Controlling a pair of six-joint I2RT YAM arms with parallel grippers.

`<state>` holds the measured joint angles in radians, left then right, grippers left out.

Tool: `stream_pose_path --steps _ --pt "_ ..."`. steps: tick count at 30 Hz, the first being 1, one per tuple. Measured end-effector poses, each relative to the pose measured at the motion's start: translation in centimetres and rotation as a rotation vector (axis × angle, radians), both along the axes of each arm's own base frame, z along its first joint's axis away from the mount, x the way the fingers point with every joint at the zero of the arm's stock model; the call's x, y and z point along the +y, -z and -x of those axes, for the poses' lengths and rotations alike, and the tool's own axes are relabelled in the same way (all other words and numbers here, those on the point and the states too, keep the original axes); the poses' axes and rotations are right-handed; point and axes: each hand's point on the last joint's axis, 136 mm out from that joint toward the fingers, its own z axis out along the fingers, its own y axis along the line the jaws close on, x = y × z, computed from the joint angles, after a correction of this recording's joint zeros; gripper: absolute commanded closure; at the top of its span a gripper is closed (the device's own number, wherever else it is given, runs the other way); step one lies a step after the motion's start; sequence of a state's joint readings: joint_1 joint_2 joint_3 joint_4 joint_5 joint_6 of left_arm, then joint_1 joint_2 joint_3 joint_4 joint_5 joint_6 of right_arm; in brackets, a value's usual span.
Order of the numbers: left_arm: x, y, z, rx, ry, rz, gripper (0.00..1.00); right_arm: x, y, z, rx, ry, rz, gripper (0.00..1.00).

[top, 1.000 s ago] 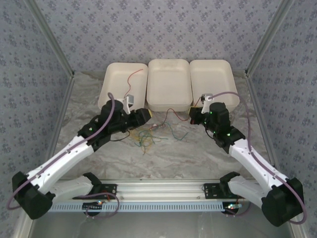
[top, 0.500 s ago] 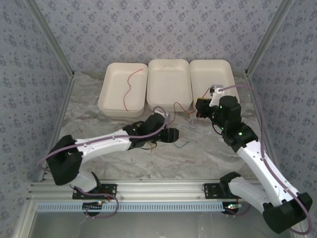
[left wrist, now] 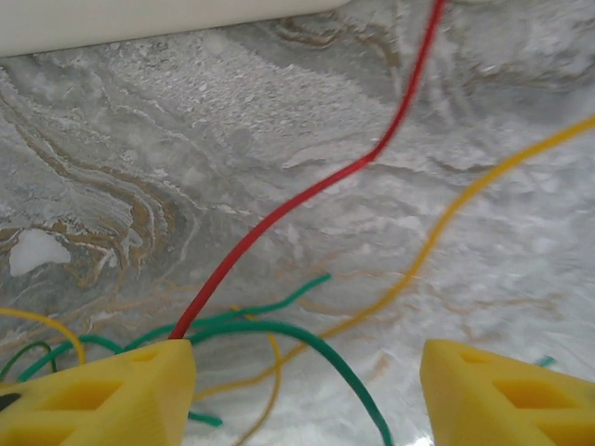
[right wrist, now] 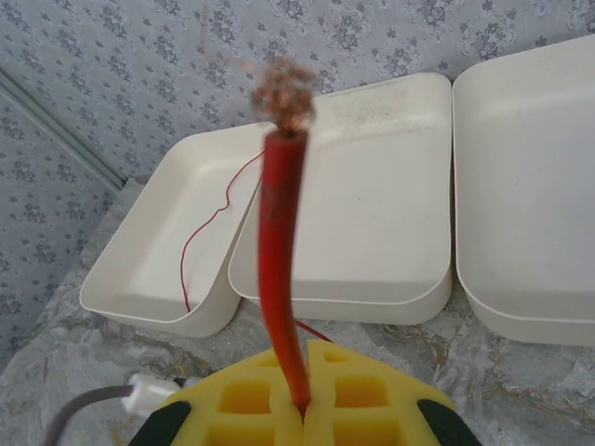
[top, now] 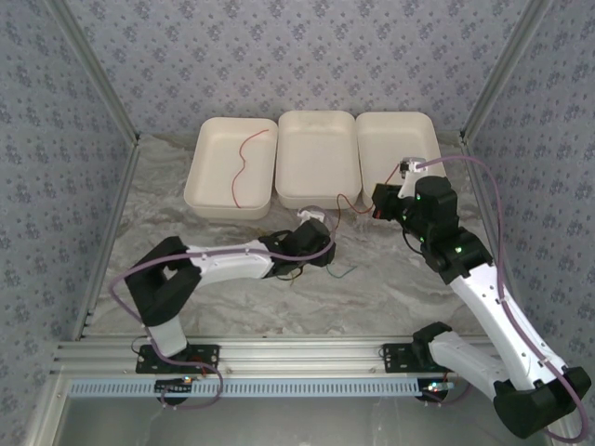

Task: Untangle the cables

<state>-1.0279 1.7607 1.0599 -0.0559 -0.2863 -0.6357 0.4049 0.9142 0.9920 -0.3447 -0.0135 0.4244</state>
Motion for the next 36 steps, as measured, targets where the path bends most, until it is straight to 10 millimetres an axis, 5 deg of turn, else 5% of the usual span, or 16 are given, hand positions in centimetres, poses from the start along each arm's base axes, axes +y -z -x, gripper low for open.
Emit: stream_pose_path --steps 1,4,11,18,28,36 --pt "0.1 0.6 -0.3 0.0 -0.012 -0.017 0.45 0.0 0.0 0.0 0.003 0.002 -0.004 1.0" --pt "1.0 2.2 -0.9 0.008 -0.056 -0.059 1.0 -0.1 0.1 0.1 0.012 0.006 -0.012 1.0" --pt "4.9 3.3 -2.7 0.009 -0.222 -0.133 1.0 -1.9 -0.2 0.1 0.023 0.068 -0.025 1.0" --pt "9.3 5.3 -3.1 0.054 -0.335 -0.179 1.0 -5.9 -3.5 0.0 -0.036 0.203 -0.067 1.0" --pt "11.0 5.7 -3.9 0.105 -0.394 -0.145 1.0 -11.9 -11.6 2.6 -0.195 0.426 -0.143 1.0" --pt "10.0 5.7 -4.3 0.133 -0.388 -0.086 1.0 -13.3 -20.8 5.6 -0.385 0.459 -0.205 1.0"
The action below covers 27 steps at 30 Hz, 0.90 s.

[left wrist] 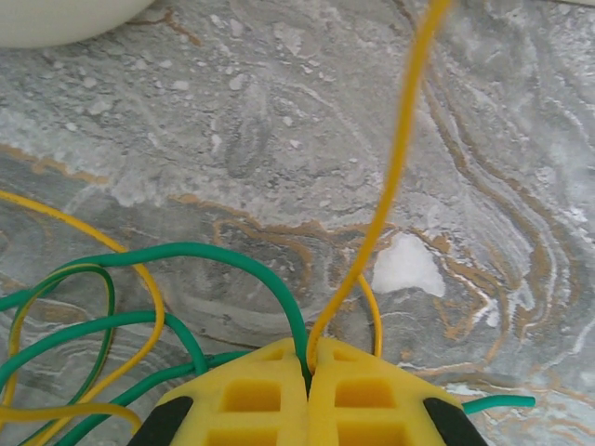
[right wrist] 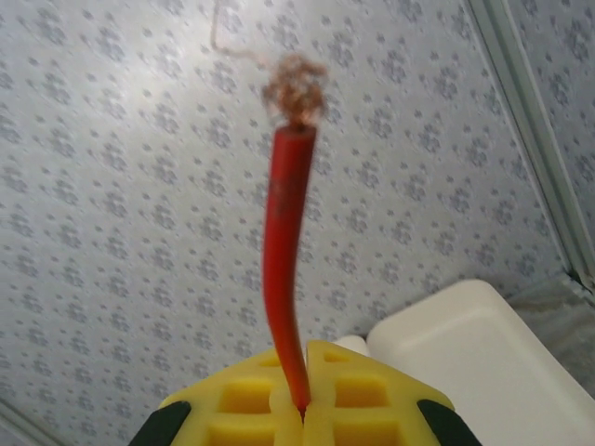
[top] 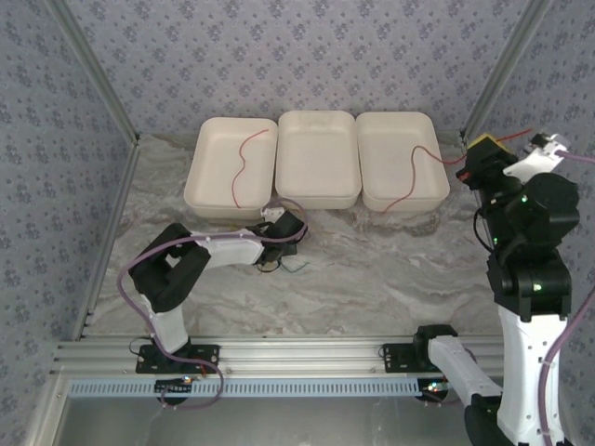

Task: Untangle the cables

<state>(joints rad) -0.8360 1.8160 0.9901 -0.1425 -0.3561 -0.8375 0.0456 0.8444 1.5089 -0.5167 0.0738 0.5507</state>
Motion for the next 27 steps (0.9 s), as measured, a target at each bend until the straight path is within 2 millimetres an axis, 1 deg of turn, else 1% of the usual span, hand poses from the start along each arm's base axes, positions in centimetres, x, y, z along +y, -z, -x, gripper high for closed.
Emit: stream_pose_path --steps 2,4,5,6,7,8,9,10,12,13,15,18,20,22,25,27 --pt "-0.6 -0.1 0.1 0.006 0.012 0.028 0.96 0.4 -1.5 0.6 -0.037 -0.028 -0.003 1.0" --pt "-1.1 -0.5 0.4 0.012 0.03 0.052 0.88 1.0 -1.6 0.6 -0.041 -0.06 -0.005 1.0" --pt "-1.2 -0.9 0.6 0.011 0.042 0.064 0.8 1.3 -1.3 0.4 -0.034 -0.076 -0.006 1.0" --pt "-1.5 -1.7 0.9 0.006 0.06 0.078 0.67 1.6 -0.8 0.1 -0.021 -0.092 -0.005 1.0" --pt "-1.8 -2.5 1.0 -0.003 0.067 0.098 0.56 1.8 -0.3 -0.3 -0.007 -0.107 -0.004 1.0" --pt "-2.2 -3.9 1.1 -0.025 0.084 0.123 0.46 2.1 0.3 -0.7 0.01 -0.123 -0.003 1.0" --pt "-2.7 -5.5 1.3 -0.051 0.103 0.15 0.42 2.4 0.9 -1.1 0.027 -0.141 -0.002 1.0" --pt "-3.0 -6.9 1.5 -0.074 0.115 0.173 0.4 2.7 1.2 -1.4 0.039 -0.153 -0.002 1.0" --pt "-3.7 -10.9 2.1 -0.144 0.158 0.236 0.37 3.3 2.0 -1.9 0.059 -0.187 -0.001 1.0" --pt "-3.9 -12.5 2.4 -0.172 0.173 0.261 0.36 3.5 2.3 -2.1 0.068 -0.201 -0.001 1.0" --pt "-4.1 -16.3 3.3 -0.24 0.212 0.32 0.33 4.2 2.9 -2.4 0.086 -0.238 -0.002 1.0" --pt "-4.1 -20.5 4.5 -0.313 0.272 0.393 0.32 5.1 3.4 -2.4 0.098 -0.292 -0.002 1.0" --pt "-4.5 -22.2 5.0 -0.336 0.325 0.421 0.32 5.7 3.4 -2.3 0.098 -0.325 -0.001 1.0" --pt "-5.5 -23.1 5.5 -0.341 0.392 0.442 0.33 6.4 3.7 -2.1 0.103 -0.359 -0.001 1.0" --pt "-7.7 -23.8 6.7 -0.327 0.516 0.457 0.32 7.3 4.2 -2.0 0.116 -0.402 -0.001 1.0" --pt "-9.4 -23.7 7.5 -0.315 0.59 0.457 0.31 7.8 4.6 -1.9 0.126 -0.427 -0.001 1.0"
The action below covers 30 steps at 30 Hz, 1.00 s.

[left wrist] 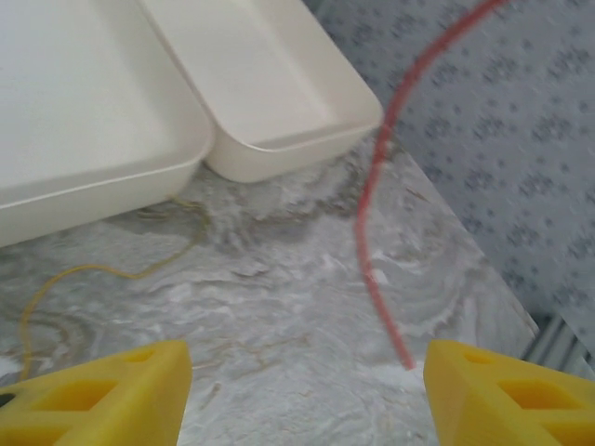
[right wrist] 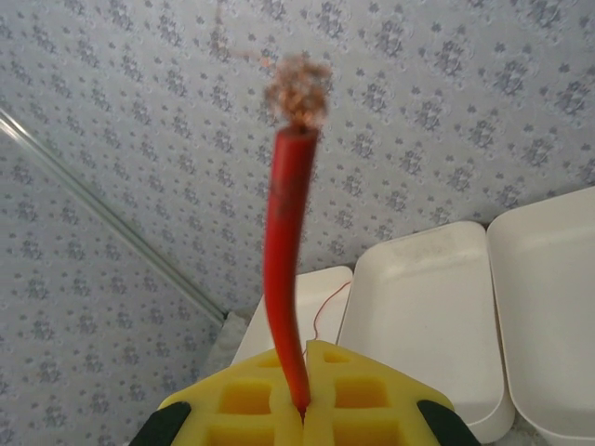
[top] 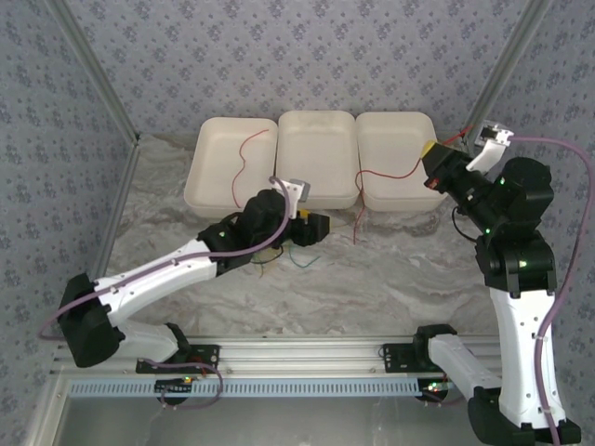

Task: Untangle the cables

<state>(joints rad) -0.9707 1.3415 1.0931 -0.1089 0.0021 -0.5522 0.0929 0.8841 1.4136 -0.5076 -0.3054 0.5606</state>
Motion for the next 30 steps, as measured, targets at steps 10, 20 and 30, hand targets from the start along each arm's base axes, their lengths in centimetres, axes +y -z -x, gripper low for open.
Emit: stream_pose_path --steps 10,20,30 --pt "-3.8 4.4 2.2 0.036 0.153 -0.097 0.3 3.0 0.6 0.9 0.014 -0.118 0.004 1.0" --pt "-5.1 6.8 2.9 0.057 0.19 -0.135 0.49 3.5 0.4 1.9 0.005 -0.138 0.005 1.0" --pt "-3.7 9.6 2.3 0.065 0.118 -0.183 1.0 2.2 0.8 1.3 0.015 -0.053 0.036 1.0"
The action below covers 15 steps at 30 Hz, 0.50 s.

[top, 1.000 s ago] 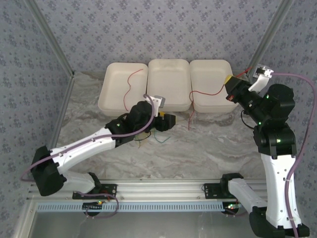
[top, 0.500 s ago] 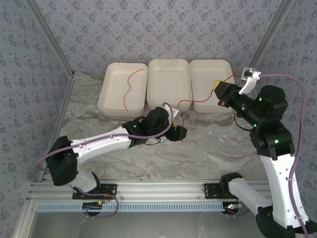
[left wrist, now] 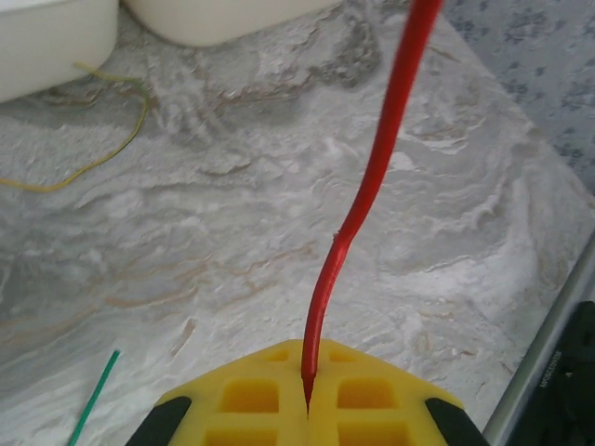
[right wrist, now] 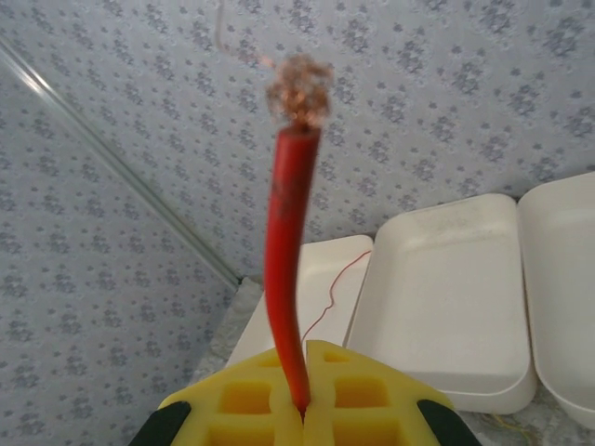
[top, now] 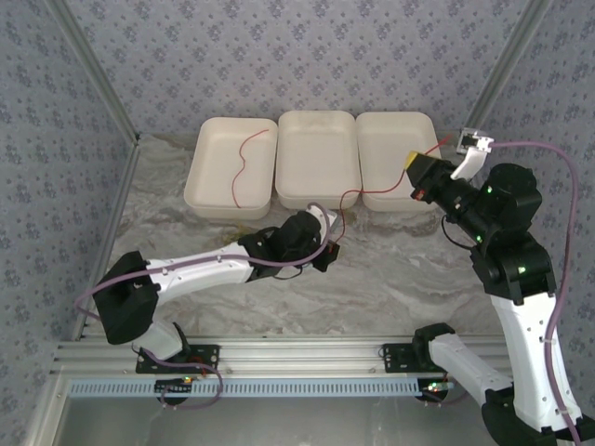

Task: Untangle the cables

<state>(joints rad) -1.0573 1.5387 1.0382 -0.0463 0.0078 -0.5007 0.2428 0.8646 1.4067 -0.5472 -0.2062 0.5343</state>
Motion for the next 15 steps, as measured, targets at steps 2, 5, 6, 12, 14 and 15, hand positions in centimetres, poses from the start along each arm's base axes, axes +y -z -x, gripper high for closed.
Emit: stream_pose_path --steps 2,5,6,12,14,15 --pt "0.8 0.7 -0.3 -0.009 -0.03 -0.029 1.0 -0.7 0.0 -0.2 -0.001 0.039 0.007 1.0" --pt "2.2 1.5 -0.6 -0.025 -0.069 -0.086 1.0 -1.9 -0.2 -0.8 -0.002 0.109 0.011 1.0" --pt "2.6 1.7 -0.7 -0.034 -0.078 -0.106 1.0 -2.4 -0.3 -1.0 -0.004 0.137 0.012 1.0" --pt "4.0 1.5 -0.4 -0.115 -0.09 -0.177 1.0 -4.6 0.2 -2.9 0.031 0.261 0.005 1.0" --pt "4.1 1.5 -0.1 -0.146 -0.082 -0.202 1.0 -5.2 0.6 -3.7 0.05 0.289 -0.002 1.0" --pt "4.1 1.4 0.0 -0.166 -0.076 -0.216 1.0 -5.4 0.7 -4.1 0.06 0.3 -0.007 1.0"
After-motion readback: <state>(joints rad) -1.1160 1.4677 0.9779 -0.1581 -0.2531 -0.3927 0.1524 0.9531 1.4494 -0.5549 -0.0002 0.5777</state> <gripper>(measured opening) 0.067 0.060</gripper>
